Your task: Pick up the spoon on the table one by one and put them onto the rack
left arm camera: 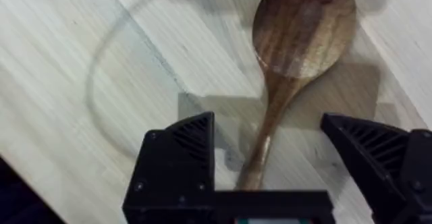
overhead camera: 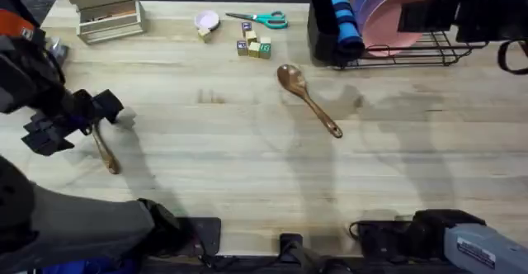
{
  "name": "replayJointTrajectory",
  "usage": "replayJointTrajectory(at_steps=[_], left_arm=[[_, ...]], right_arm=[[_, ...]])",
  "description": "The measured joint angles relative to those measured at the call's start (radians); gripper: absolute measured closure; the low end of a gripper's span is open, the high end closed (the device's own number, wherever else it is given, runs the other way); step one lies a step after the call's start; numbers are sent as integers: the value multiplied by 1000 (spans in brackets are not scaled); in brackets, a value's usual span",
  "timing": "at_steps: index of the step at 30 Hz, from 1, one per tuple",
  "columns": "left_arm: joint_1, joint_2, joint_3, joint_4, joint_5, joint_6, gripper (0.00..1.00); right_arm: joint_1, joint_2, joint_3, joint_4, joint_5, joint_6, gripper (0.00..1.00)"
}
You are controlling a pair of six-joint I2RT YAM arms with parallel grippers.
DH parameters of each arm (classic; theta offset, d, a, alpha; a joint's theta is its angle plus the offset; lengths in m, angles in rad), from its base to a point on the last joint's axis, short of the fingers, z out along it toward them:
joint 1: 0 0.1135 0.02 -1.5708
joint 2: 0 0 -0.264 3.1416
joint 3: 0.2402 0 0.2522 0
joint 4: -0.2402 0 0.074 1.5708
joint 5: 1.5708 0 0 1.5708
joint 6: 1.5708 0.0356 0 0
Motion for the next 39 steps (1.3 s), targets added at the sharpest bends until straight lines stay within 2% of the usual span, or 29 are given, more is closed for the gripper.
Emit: replayJointTrajectory(at_steps=[6,11,17,19,21,23,24,35,39], left_arm=[[52,-29,-56,67,91,11,23],[66,-30,-63,80,139,11,160],[65,-29,-63,94,161,21,473],[65,-29,-64,98,163,21,543],[65,-29,-65,103,166,23,771],[64,-28,-65,109,172,25,908],[64,-29,-65,113,173,25,940],[59,-29,-60,112,199,25,957],[5,-30,-53,99,207,26,960]], right_arm=[[0,0,0,0,0,0,5],[0,0,0,0,0,0,5],[0,0,0,0,0,0,5],[0,0,0,0,0,0,5],[0,0,0,0,0,0,5],[0,0,0,0,0,0,5],[0,0,0,0,0,0,5],[0,0,0,0,0,0,5],[0,0,0,0,0,0,5]])
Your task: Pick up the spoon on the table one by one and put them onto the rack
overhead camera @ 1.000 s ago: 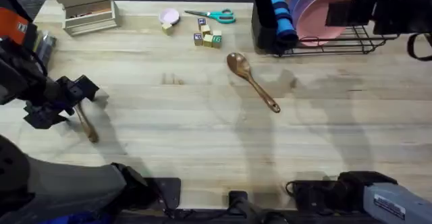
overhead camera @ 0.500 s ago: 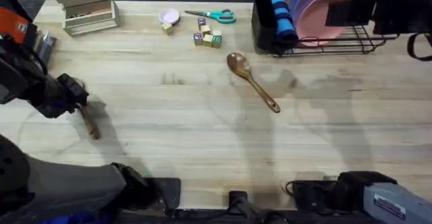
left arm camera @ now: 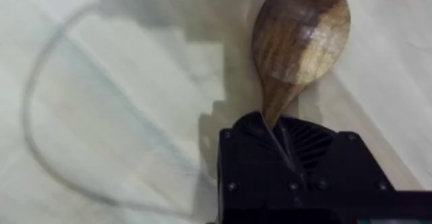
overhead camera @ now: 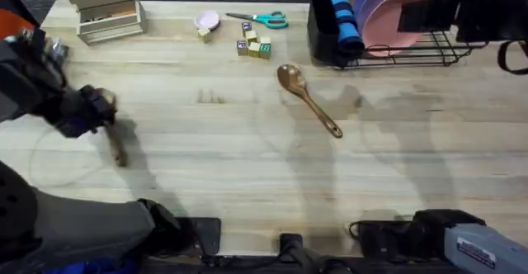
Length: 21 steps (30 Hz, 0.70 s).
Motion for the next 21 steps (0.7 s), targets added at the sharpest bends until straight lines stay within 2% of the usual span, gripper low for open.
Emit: replayJointTrajectory(at_steps=[2,6,15,17,21], left_arm=[[-57,-3,2,-3,21,6,958],[-207,-35,19,-14,63,30,958],[-485,-110,207,-5,101,45,958],[-548,-110,246,35,125,45,958],[-672,-110,288,192,176,46,958]], right_arm=[[0,0,0,0,0,0,5],[0,0,0,0,0,0,5],[0,0,0,0,0,0,5],[0,0,0,0,0,0,5],[0,0,0,1,0,0,6]])
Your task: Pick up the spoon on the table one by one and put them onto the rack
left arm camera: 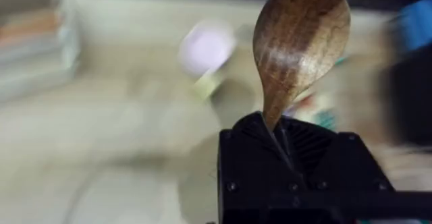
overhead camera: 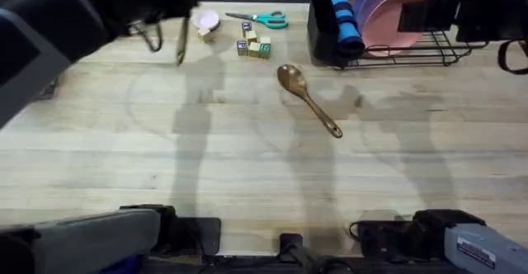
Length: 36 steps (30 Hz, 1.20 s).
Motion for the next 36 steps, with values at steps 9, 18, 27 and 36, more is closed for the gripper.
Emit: replayJointTrajectory(at_steps=[9,18,27,36], left_arm=[[-250,13,10,332,40,3,958],[-383,180,157,339,40,3,958],[-473,376,300,597,42,-2,958],[-496,518,301,924,43,-112,958]], right_arm=[[0,0,0,0,0,0,5],[0,0,0,0,0,0,5],[0,0,0,0,0,0,5],[0,0,0,0,0,0,5]])
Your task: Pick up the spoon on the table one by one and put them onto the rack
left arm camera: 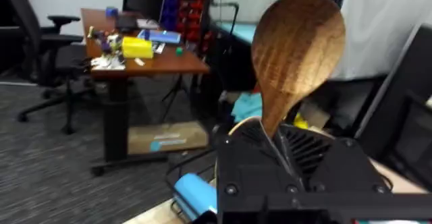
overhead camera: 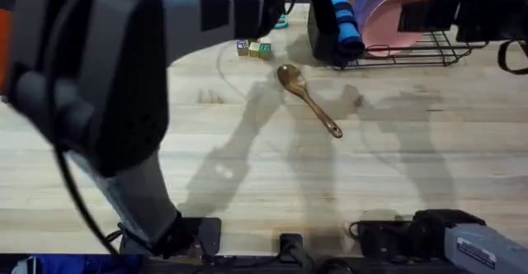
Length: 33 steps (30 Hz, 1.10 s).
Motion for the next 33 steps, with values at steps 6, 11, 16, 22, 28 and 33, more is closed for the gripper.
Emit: replayJointTrajectory(at_steps=[6,11,16,22,28,33], left_arm=[[-17,96,0,162,-1,-77,957],[-27,175,0,279,-30,-145,957],[-27,212,0,247,-54,-176,957],[-26,212,1,110,-64,-175,957],[-26,212,1,-49,-69,-168,957],[-26,210,19,-91,-69,-165,957]], right_arm=[[0,0,0,0,0,0,5],[0,0,0,0,0,0,5],[0,0,0,0,0,0,5],[0,0,0,0,0,0,5],[0,0,0,0,0,0,6],[0,0,0,0,0,0,6]])
